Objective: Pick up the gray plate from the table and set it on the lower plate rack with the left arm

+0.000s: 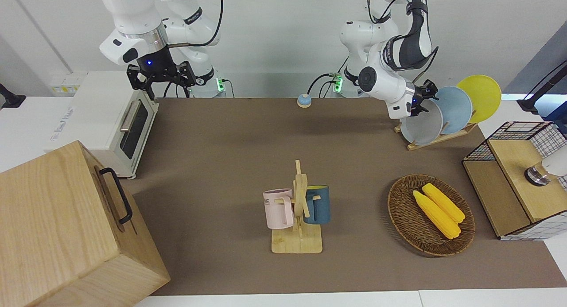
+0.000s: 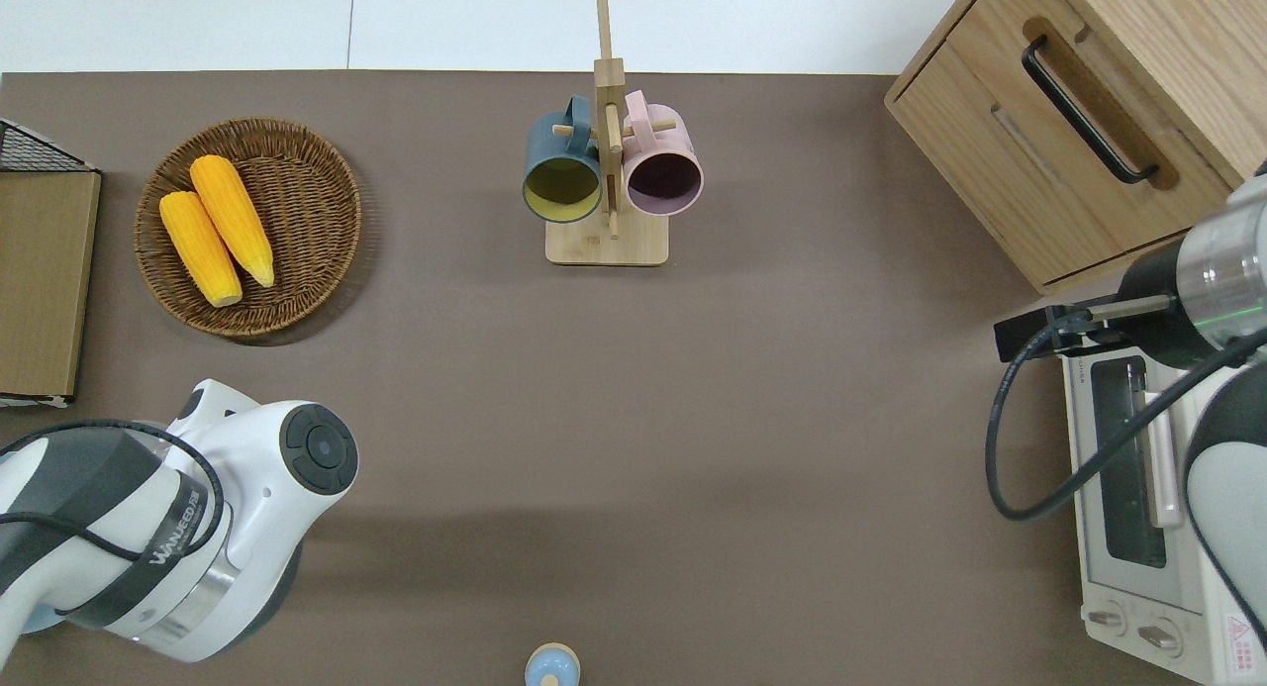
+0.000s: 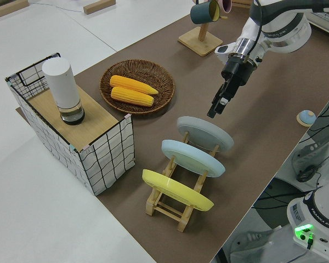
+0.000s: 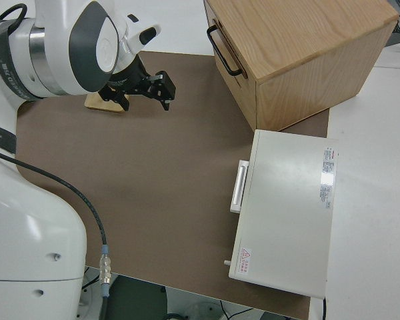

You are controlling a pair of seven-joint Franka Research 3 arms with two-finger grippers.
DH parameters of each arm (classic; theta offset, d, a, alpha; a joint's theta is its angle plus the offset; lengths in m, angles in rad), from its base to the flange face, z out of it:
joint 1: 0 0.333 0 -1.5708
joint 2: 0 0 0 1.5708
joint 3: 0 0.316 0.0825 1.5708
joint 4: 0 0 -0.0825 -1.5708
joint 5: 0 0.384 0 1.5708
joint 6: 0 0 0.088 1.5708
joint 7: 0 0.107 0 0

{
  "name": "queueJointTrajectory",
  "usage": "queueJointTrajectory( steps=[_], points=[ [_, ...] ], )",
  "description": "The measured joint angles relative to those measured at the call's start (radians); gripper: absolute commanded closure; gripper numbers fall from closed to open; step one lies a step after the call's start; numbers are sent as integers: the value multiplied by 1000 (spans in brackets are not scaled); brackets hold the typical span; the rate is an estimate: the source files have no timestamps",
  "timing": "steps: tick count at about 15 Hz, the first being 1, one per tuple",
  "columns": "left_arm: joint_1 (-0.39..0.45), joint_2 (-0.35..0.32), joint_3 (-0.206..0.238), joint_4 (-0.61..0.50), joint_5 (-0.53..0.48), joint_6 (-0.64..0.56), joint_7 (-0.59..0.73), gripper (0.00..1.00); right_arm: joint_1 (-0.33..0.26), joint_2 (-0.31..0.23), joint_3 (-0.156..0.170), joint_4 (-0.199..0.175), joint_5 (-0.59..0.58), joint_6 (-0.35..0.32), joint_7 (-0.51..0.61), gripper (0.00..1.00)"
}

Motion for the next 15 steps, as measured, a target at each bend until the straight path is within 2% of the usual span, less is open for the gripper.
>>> queueJointTrajectory(
  steps=[4,8,11,15],
  points=[
    [-2,15,-3,49,-30,8,21,0,0,0,0,0,0,0,0,17],
    [-11,16,-6,220,-259,9,233,0,0,0,0,0,0,0,0,17],
    [-11,16,-6,340,-396,9,305,0,0,0,0,0,0,0,0,17],
    [-11,16,-4,445,-590,9,391,9,0,0,0,0,0,0,0,17]
  ],
)
